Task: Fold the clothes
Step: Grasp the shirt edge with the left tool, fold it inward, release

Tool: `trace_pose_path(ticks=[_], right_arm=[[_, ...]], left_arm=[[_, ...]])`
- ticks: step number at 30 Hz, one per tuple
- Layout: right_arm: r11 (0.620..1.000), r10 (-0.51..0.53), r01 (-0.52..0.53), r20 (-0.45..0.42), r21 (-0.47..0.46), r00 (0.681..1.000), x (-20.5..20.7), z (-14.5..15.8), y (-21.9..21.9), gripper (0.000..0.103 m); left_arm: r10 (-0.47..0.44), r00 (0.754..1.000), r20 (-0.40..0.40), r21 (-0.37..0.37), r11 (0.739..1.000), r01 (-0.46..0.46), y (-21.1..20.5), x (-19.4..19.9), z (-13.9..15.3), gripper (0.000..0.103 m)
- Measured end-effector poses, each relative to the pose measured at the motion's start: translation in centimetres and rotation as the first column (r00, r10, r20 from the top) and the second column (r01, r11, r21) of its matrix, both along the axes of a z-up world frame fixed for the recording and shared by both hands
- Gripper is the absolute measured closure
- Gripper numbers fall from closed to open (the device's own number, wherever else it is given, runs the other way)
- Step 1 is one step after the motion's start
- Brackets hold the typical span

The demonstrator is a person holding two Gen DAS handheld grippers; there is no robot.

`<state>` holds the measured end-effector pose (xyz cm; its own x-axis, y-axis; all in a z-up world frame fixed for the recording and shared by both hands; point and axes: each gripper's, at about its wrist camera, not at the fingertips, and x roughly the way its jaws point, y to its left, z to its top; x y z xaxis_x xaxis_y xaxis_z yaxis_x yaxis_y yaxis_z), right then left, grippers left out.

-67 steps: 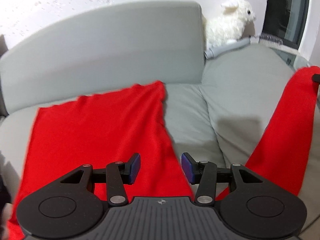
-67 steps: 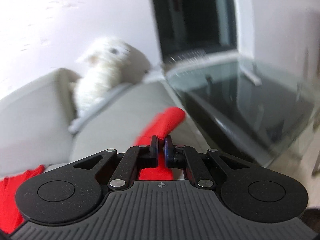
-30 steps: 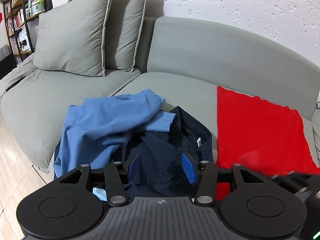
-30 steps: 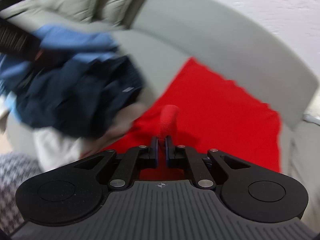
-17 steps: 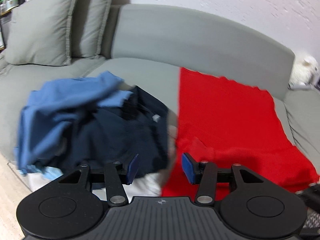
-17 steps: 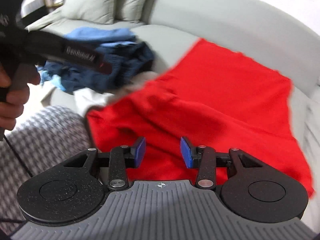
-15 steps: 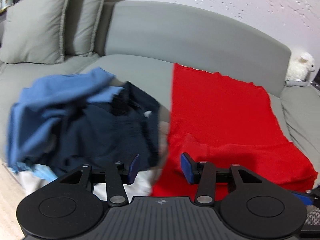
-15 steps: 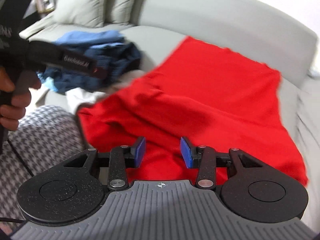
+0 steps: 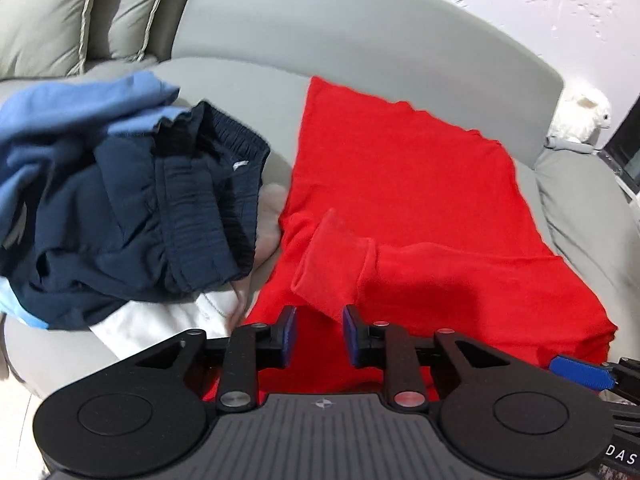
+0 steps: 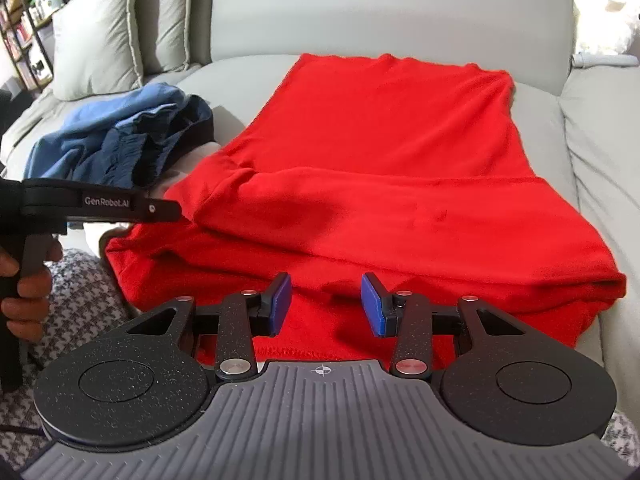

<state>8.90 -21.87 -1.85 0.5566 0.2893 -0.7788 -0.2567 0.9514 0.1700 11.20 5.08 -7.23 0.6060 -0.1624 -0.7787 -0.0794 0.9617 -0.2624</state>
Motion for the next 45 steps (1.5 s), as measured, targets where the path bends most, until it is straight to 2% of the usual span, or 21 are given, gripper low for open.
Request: trace_pose_path(ticks=[3,7,14,18,19,21,24,27,30,33,37,39,41,42,44,45], right_arm=[[1.000,0.009,-0.009,-0.011,-0.002,1.000,0.3,-0.4,0.2,0.058],[1.000,0.008,-0.008,-0.021,-0.002,1.000,0.5,-0.7,0.3,0.058],[1.000,-0.003,0.003,-0.025,-0.003,1.000,0.7,-0.8,0.2,0.058],[0.999,-0.036,0.036,-0.034,-0.001,0.999,0.9,-0.8,-0.4,0.058],[0.999,-0.044,0.044,-0.034,-0.004,0.998,0.9,-0.7,-0.6,0.058],[0.997,-0.069,0.069,-0.033,-0.021,0.997,1.0,-0.6,-1.0,0.058],[0.991,-0.126,0.125,-0.019,-0.053,0.992,1.0,-0.2,-1.9,0.058],[0.984,-0.168,0.166,-0.019,-0.069,0.986,1.2,0.0,-2.7,0.058],[0.979,-0.192,0.191,-0.016,-0.070,0.981,1.3,0.3,-3.4,0.058],[0.979,-0.192,0.190,-0.009,-0.075,0.981,1.1,0.6,-3.6,0.058],[0.980,-0.186,0.183,-0.033,-0.083,0.982,0.9,0.4,-3.4,0.058],[0.980,-0.183,0.178,-0.050,-0.093,0.982,1.0,0.4,-3.4,0.058],[0.980,-0.180,0.173,-0.060,-0.100,0.982,1.0,0.6,-3.4,0.058],[0.980,-0.178,0.172,-0.057,-0.101,0.982,1.0,0.8,-3.5,0.057],[0.980,-0.178,0.173,-0.050,-0.101,0.983,1.0,1.4,-4.0,0.055],[0.979,-0.186,0.181,-0.042,-0.097,0.982,1.1,1.6,-4.4,0.053]], left_arm=[[0.036,0.999,-0.001,-0.021,0.999,-0.036,0.2,0.4,-0.4,0.070],[0.066,0.998,-0.003,-0.053,0.996,-0.067,0.2,1.1,-0.7,0.070],[0.082,0.997,0.008,-0.043,0.996,-0.082,-0.4,2.7,-0.7,0.072],[0.084,0.996,0.020,-0.029,0.996,-0.084,-0.9,3.3,-0.6,0.098],[0.085,0.996,0.028,-0.025,0.996,-0.084,-1.0,3.3,-0.4,0.101],[0.085,0.995,0.052,-0.007,0.996,-0.085,-1.3,3.4,0.0,0.101],[0.047,0.988,0.149,0.066,0.996,-0.058,-2.4,2.5,2.0,0.101],[-0.020,0.968,0.249,0.138,0.990,-0.015,-3.7,1.1,4.2,0.101],[-0.024,0.954,0.299,0.171,0.985,-0.029,-3.4,-0.1,5.4,0.101],[0.026,0.965,0.260,0.166,0.984,-0.071,-1.9,-0.2,4.6,0.101],[0.084,0.985,0.153,0.185,0.976,-0.112,-0.4,0.7,1.8,0.100],[0.082,0.994,0.079,0.194,0.976,-0.096,-0.1,1.4,0.3,0.094],[0.088,0.995,0.036,0.195,0.976,-0.094,0.1,1.4,-0.1,0.085],[0.085,0.996,0.038,0.190,0.978,-0.090,0.1,1.3,0.2,0.071],[0.078,0.995,0.060,0.185,0.979,-0.088,-0.2,0.3,1.4,0.055],[0.082,0.994,0.077,0.195,0.976,-0.095,-0.4,-0.3,2.0,0.052]])
